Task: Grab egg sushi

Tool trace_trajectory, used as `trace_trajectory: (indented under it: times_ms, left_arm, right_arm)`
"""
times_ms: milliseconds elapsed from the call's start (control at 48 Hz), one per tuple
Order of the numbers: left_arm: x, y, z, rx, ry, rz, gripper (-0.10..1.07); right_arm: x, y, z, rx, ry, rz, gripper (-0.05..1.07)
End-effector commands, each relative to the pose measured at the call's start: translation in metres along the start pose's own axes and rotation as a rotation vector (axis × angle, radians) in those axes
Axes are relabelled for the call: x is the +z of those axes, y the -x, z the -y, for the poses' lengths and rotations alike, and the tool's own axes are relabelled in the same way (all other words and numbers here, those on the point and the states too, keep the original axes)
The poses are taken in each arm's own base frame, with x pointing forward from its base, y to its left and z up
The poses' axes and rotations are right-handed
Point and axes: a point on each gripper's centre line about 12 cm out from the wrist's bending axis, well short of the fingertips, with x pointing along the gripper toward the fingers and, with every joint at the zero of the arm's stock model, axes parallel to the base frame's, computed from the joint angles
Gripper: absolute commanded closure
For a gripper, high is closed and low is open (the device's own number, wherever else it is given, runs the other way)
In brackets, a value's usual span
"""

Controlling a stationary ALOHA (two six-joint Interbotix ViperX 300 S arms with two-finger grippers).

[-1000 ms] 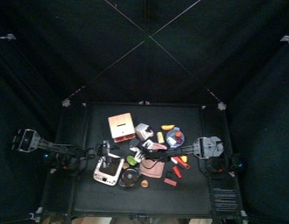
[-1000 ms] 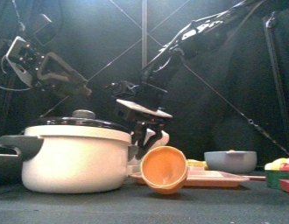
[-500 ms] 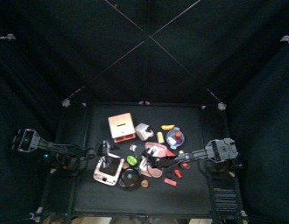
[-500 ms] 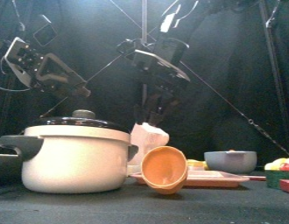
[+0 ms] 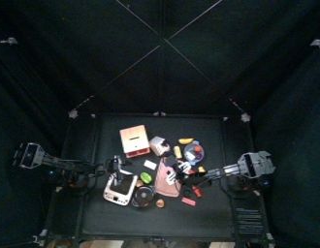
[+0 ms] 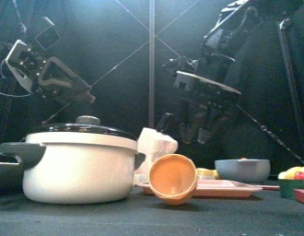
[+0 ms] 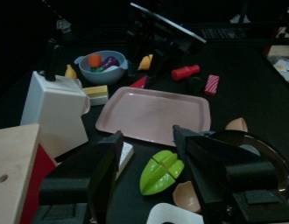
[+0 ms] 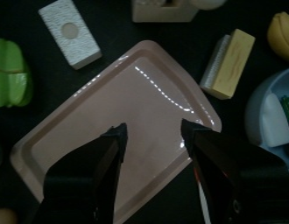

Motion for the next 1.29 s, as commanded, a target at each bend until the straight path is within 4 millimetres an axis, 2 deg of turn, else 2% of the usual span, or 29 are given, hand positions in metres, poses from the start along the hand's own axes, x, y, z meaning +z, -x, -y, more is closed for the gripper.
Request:
trace_trajectory:
  times_ms: [0,396,646,917,1271]
  left_arm:
    - [0.005,-0.002,0.0,0.001,0.0,0.015,0.12]
    - [0.004,-0.001,0.0,0.002,0.0,0.013,0.12]
    - [0.003,-0.001,0.0,0.001,0.001,0.01,0.12]
    - [0.003,-0.001,0.0,0.002,-0.001,0.009,0.12]
    - [0.003,-0.001,0.0,0.002,0.0,0.01,0.12]
  right_arm:
    - [0.01,0.006,0.009,0.002,-0.048,0.042,0.17]
    - [0.021,-0.028,0.046,-0.115,-0.13,0.046,0.17]
    - [0.026,-0.051,0.063,-0.103,-0.171,0.018,0.17]
    - [0.023,-0.065,0.075,-0.104,-0.192,-0.007,0.17]
    - [0.022,-0.073,0.077,-0.104,-0.194,-0.018,0.17]
